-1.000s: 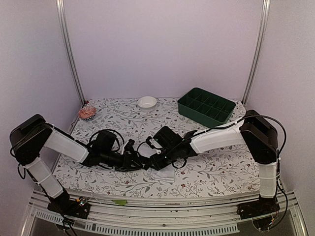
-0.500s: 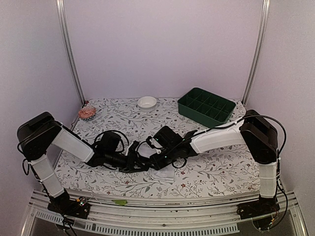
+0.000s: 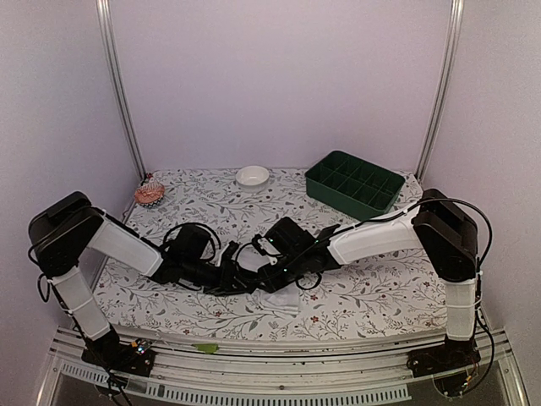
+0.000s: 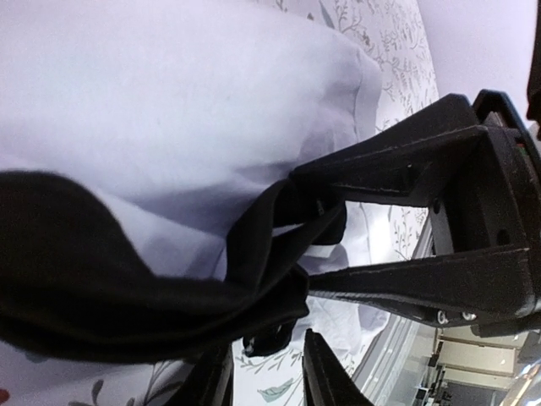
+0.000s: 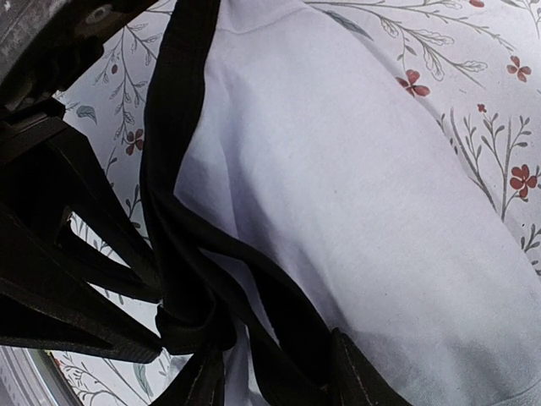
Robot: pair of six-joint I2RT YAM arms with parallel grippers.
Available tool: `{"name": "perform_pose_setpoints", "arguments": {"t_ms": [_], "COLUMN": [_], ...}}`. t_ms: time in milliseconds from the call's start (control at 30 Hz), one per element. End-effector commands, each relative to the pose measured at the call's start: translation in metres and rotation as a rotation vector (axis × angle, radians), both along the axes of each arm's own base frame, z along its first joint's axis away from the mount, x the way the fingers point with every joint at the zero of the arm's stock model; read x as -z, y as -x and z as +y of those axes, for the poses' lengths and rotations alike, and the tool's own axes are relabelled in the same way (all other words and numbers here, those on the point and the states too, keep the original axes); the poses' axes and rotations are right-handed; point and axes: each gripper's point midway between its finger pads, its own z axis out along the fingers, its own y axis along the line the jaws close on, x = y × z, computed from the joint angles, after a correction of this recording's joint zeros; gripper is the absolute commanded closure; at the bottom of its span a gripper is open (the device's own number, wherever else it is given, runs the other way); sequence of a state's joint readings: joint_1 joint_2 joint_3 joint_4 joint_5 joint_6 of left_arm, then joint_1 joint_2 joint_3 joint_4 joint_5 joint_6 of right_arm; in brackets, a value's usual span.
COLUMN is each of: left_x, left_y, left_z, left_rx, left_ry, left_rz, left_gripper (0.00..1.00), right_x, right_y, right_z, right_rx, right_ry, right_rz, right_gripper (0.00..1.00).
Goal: Roll the underwear
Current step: Smooth out the underwear at the center of the board.
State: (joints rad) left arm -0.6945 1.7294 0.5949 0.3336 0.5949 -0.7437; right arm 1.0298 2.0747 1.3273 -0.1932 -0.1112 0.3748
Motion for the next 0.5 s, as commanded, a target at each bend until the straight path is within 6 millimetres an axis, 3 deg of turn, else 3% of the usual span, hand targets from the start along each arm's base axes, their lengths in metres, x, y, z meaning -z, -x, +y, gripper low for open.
{"name": "perform_pose_setpoints", "arguments": {"t_ms": [0,233,367,467], "left_x": [-0.003,-0.01,-0.014,-0.01], "left_y": [-0.001,0.011,0.023,0.033], "left_z": [-0.014,0.001,0.011,0.019], "left_rx": [0.043,0.031,0.045,0.06], "left_ry": [0.025,-0.008,-0.033,-0.084], "left_rz": [-0.017,-0.013,0.0,0.054], "left_gripper": [0.75,1.0,1.0,1.0], "right_x": [0.0,-0.001,-0.004,-0.017], "right_y": [0.006,0.007,0.008,0.014], "right_z": [-0.006,-0.005,-0.006,0.002], "right_rx": [-0.006,-0.007,-0.009,-0.048], "right_ry": [0.007,0.002,-0.004,-0.071], "right_rz": [0.029,0.03,0.033,0.035], "right_gripper": [0.57,0.57,0.52,0.46]}}
